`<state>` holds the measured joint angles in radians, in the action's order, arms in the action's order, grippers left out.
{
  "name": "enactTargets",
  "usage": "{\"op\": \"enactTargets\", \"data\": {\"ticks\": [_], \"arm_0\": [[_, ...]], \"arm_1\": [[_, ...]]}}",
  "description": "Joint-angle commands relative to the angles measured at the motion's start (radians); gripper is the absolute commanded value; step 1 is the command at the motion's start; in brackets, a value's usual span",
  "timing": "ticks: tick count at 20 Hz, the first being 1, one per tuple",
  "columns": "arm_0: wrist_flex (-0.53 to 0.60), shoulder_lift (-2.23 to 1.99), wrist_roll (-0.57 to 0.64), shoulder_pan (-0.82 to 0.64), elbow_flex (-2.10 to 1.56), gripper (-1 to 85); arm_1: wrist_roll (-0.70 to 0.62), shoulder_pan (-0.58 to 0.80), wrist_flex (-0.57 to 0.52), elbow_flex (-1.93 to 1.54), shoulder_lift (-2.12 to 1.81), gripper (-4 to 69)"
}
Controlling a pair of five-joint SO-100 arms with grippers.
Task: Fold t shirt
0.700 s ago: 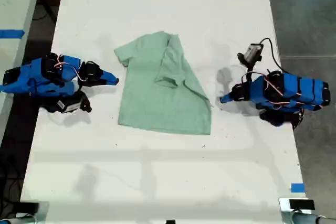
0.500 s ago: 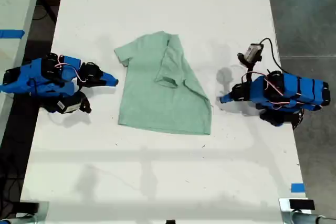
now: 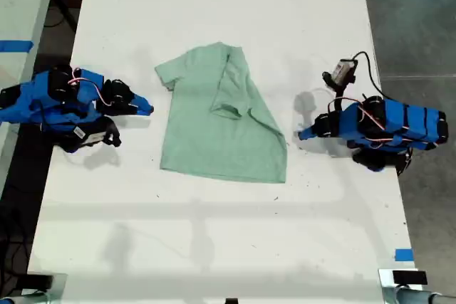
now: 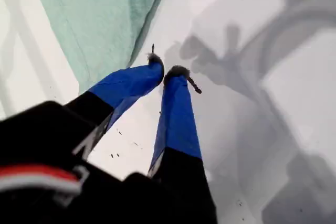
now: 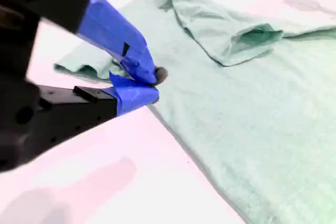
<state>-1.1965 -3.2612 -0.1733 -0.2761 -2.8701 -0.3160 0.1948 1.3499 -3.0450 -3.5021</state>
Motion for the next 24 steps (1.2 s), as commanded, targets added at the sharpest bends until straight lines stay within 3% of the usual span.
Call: {"op": "enactTargets", "data": {"ticks": [1,4,8,12,17,24], "arm_0": [[-0.135,0.368,0.094,-0.117,0.457,-0.2],[-0.252,0.606,0.353,-0.388,0.767,-0.2],[-0.207,1.055,0.586,-0.607,0.976,-0.1],[-0.186,1.41,0.793,-0.706,1.195,16.6],[-0.138,1.626,0.854,-0.746,1.223,18.0],[-0.057,1.833,0.848,-0.756,1.17,15.3]], "arm_1": [[0.003,0.005,-0.005,-0.051,-0.008,4.5],[-0.005,0.005,-0.005,-0.051,-0.008,4.6],[-0.012,0.006,-0.008,-0.051,-0.008,4.6],[-0.017,0.006,-0.008,-0.051,-0.008,4.5],[-0.023,0.008,-0.008,-0.051,-0.008,4.2],[-0.031,0.006,-0.009,-0.051,-0.008,4.2]]}}
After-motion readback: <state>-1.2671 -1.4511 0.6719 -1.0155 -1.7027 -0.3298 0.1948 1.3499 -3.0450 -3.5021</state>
